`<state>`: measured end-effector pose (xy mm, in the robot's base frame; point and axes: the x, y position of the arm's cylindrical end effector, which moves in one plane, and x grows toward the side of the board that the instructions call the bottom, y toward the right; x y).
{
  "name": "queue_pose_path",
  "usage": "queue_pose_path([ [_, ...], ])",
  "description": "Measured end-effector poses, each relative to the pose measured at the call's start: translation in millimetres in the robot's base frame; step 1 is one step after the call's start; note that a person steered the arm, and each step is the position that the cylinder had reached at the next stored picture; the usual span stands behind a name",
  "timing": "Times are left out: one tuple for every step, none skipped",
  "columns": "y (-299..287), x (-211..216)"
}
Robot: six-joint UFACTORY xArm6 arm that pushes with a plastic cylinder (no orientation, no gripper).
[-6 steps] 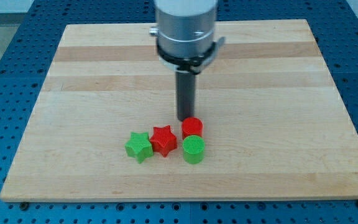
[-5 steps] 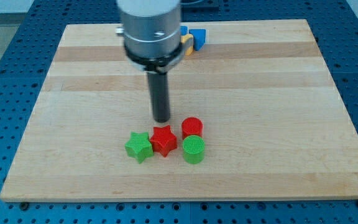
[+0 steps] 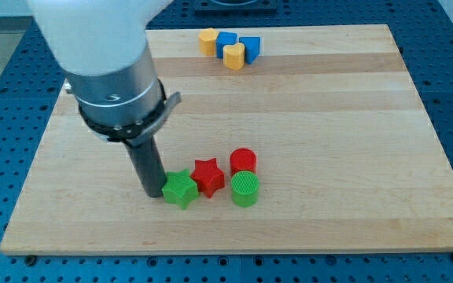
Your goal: Push the green star along with group of blocks to the right
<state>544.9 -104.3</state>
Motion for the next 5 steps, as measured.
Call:
queue_pose_path([
  [16, 0],
  [28, 0],
  [31, 0],
  [35, 0],
  [44, 0],
])
